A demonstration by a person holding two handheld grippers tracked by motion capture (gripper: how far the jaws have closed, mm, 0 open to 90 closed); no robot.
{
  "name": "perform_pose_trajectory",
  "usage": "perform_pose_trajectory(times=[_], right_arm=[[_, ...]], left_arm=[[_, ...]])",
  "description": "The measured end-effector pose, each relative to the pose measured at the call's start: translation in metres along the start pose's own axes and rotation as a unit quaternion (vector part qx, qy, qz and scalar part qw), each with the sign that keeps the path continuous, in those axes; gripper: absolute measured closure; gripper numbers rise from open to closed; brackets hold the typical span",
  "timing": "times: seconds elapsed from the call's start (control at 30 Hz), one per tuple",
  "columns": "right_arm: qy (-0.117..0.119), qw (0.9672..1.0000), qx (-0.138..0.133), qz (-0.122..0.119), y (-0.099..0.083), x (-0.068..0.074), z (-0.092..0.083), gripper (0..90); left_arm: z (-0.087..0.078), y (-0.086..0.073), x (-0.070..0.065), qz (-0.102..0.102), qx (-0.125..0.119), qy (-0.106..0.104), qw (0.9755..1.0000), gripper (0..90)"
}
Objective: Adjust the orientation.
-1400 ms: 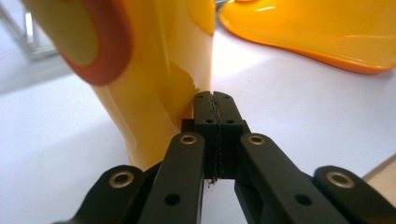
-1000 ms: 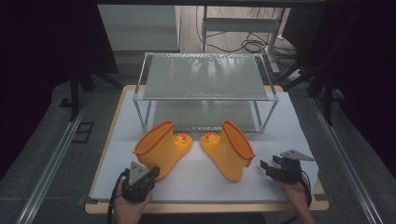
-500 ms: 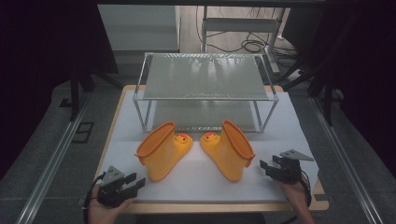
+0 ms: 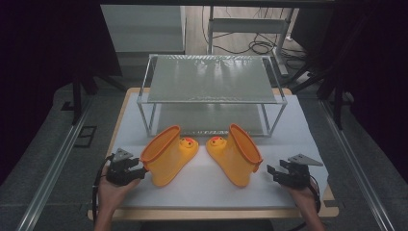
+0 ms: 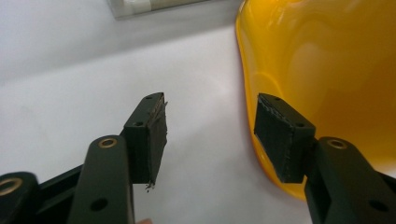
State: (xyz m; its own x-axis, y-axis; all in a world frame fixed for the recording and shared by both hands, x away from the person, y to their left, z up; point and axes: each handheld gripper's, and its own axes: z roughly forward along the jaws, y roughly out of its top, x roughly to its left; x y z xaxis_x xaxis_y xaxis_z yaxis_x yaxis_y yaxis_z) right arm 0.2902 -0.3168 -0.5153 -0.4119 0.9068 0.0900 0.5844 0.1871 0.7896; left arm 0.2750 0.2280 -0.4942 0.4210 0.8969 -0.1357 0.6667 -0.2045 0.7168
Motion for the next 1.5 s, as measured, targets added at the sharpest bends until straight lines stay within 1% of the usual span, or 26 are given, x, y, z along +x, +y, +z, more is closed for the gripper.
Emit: perform_pose_trajectory(times=[0.03,0.07,0.1,0.2,0.27,0.33,0.5,0.67,0.7,0.77,0.8,0.83,0.87,0.9,0.97,1.0,1.07,1.1,1.13,1.17,1.2,1.23,1.27,1.33,1.4,1.5], right_arm=[[0.001,1.0000,-0.002,-0.001,0.001,0.001,-0.001,39.0],[0.005,1.0000,-0.005,-0.002,0.003,0.002,-0.002,41.6],[0.005,1.0000,-0.005,-0.002,0.003,0.002,-0.002,41.6],[0.015,0.9997,-0.007,-0.017,0.005,0.007,-0.003,45.6],[0.019,0.9996,-0.008,-0.021,0.007,0.009,-0.004,47.7],[0.021,0.9995,-0.009,-0.022,0.008,0.010,-0.005,48.8],[0.028,0.9991,-0.014,-0.030,0.009,0.013,-0.010,56.0],[0.035,0.9988,-0.012,-0.031,0.009,0.012,-0.011,64.1],[0.035,0.9988,-0.012,-0.031,0.009,0.012,-0.011,64.1],[0.043,0.9983,-0.009,-0.037,0.010,0.014,-0.010,69.3],[0.043,0.9980,0.002,-0.047,0.011,0.018,-0.008,74.9],[0.043,0.9980,0.002,-0.047,0.011,0.018,-0.008,74.9],[0.043,0.9977,0.007,-0.053,0.013,0.020,-0.007,77.9],[0.053,0.9967,0.009,-0.060,0.015,0.024,-0.004,84.6],[0.065,0.9956,0.013,-0.067,0.018,0.029,0.000,88.9],[0.070,0.9950,0.016,-0.070,0.019,0.031,0.001,89.1],[0.083,0.9924,0.026,-0.087,0.020,0.038,0.006,89.2],[0.083,0.9924,0.026,-0.087,0.020,0.038,0.006,89.2],[0.092,0.9902,0.034,-0.099,0.021,0.044,0.009,89.2],[0.107,0.9856,0.050,-0.121,0.020,0.053,0.015,89.2],[0.107,0.9856,0.050,-0.121,0.020,0.053,0.015,89.2],[0.114,0.9829,0.058,-0.132,0.020,0.058,0.017,89.3],[0.108,0.9823,0.057,-0.142,0.019,0.062,0.017,89.3],[0.123,0.9798,0.061,-0.146,0.019,0.065,0.017,89.3],[0.125,0.9791,0.061,-0.148,0.019,0.066,0.017,89.3],[0.141,0.9747,0.063,-0.162,0.018,0.073,0.016,89.3]], left_arm=[[0.002,0.000,0.000,0.006,0.008,-0.001,0.9999,43.1],[0.002,0.001,-0.001,0.010,0.011,0.000,0.9999,42.7],[0.001,0.001,0.000,0.011,0.009,0.000,0.9999,42.7],[-0.003,0.002,0.002,0.004,-0.002,-0.003,1.0000,42.7],[-0.005,0.002,0.003,0.004,-0.004,-0.003,1.0000,42.7],[-0.006,0.002,0.003,0.004,-0.005,-0.003,1.0000,42.7],[-0.005,0.002,0.001,0.011,0.000,-0.005,0.9999,42.2],[-0.005,0.003,-0.002,0.017,0.000,0.002,0.9999,41.4],[-0.006,0.002,-0.003,0.015,0.000,0.002,0.9999,41.4],[-0.005,0.001,-0.004,0.015,0.003,0.005,0.9999,40.9],[-0.005,0.001,-0.004,0.014,0.004,0.005,0.9999,40.9],[-0.004,0.002,-0.005,0.016,0.004,0.007,0.9998,40.9],[-0.004,0.002,-0.006,0.020,0.006,0.007,0.9998,41.0],[-0.005,0.002,-0.008,0.022,0.004,0.007,0.9997,41.0],[-0.004,0.002,-0.008,0.022,0.005,0.007,0.9997,41.4],[-0.004,0.002,-0.008,0.022,0.005,0.007,0.9997,41.3],[-0.004,0.001,-0.008,0.020,0.006,0.007,0.9997,41.2],[-0.004,0.000,-0.007,0.020,0.007,0.008,0.9997,41.2],[-0.005,0.000,-0.007,0.017,0.007,0.008,0.9998,41.1],[-0.006,-0.001,-0.006,0.016,0.006,0.011,0.9998,41.2],[-0.006,-0.001,-0.006,0.016,0.006,0.011,0.9998,41.2],[-0.008,-0.001,-0.006,0.016,0.004,0.014,0.9998,41.2],[-0.009,-0.001,-0.005,0.016,0.003,0.014,0.9998,41.3],[-0.012,-0.001,-0.003,0.014,-0.002,0.015,0.9998,41.3],[-0.014,-0.002,-0.002,0.009,-0.004,0.017,0.9998,41.3],[-0.014,-0.003,0.001,0.004,-0.004,0.019,0.9998,41.4]])
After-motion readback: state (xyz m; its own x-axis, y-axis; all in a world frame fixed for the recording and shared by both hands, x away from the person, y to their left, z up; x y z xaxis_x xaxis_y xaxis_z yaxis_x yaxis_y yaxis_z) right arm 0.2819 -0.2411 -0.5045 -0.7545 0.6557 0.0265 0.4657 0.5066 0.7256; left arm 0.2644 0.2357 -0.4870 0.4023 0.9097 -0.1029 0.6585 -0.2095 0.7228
